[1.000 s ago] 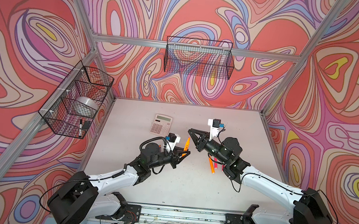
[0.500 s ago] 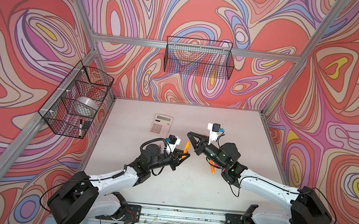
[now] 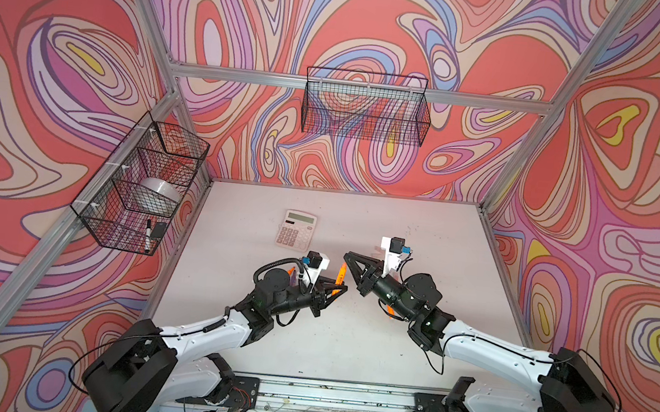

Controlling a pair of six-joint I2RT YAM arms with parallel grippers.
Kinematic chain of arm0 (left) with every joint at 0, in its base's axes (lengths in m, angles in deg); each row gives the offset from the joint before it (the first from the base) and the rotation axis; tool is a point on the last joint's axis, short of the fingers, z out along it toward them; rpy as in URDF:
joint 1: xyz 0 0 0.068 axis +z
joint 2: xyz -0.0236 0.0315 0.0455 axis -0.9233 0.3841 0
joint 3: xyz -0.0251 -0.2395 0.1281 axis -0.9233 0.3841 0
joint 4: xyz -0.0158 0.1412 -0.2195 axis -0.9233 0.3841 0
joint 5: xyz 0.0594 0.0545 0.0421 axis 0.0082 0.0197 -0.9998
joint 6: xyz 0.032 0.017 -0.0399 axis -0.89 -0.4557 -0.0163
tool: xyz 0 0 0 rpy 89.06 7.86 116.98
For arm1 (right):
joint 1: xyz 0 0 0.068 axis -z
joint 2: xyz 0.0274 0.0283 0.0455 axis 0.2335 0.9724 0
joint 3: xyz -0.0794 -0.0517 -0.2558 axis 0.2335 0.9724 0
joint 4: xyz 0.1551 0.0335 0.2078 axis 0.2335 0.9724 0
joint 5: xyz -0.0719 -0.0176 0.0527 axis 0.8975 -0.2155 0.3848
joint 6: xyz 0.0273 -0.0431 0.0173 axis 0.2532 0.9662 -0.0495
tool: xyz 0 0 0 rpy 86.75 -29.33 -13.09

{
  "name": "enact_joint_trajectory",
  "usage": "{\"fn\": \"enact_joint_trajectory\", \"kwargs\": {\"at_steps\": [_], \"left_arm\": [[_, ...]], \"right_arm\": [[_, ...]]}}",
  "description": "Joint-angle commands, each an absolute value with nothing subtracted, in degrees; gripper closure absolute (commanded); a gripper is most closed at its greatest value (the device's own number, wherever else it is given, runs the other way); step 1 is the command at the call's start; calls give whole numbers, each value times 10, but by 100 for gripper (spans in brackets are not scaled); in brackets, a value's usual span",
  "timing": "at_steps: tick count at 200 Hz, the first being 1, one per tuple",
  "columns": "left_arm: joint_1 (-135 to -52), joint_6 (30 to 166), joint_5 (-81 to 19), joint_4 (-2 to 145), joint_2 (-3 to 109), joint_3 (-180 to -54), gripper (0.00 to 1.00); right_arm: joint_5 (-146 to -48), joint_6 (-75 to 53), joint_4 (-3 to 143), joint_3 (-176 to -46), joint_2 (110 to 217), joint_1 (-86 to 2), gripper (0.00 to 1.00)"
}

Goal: Insert the pens into the pen caps
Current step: 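Press the cap down over the marker with the right gripper while left holds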

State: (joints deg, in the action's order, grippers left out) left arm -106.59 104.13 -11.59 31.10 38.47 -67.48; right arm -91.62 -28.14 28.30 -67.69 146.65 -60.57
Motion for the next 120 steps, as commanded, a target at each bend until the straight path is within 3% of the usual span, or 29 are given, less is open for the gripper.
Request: {"fn": "enact_joint_trajectory", "kwargs": {"at_steps": [1,13,41,59,120], "left_arm": [[-1063,1048,-131,248,370,-677,100],[-1063,1047,-131,248,371,-676,100],[-1063,1044,-128,246,368,-675,100],[-1063,1039,-126,242,366,-672,100],[-1063,1023,-134,240,370,-668,100]], "right_arm": [[-957,-287,287,-662,1470,-619,100],[-962,-282,284,-661,1471,-627,98],[-929,-275,315,-653,1456,-633,67],[-898,-270,342,-643,1436,-633,53],[-873,-219,433,-633,1315,-633,37]]}}
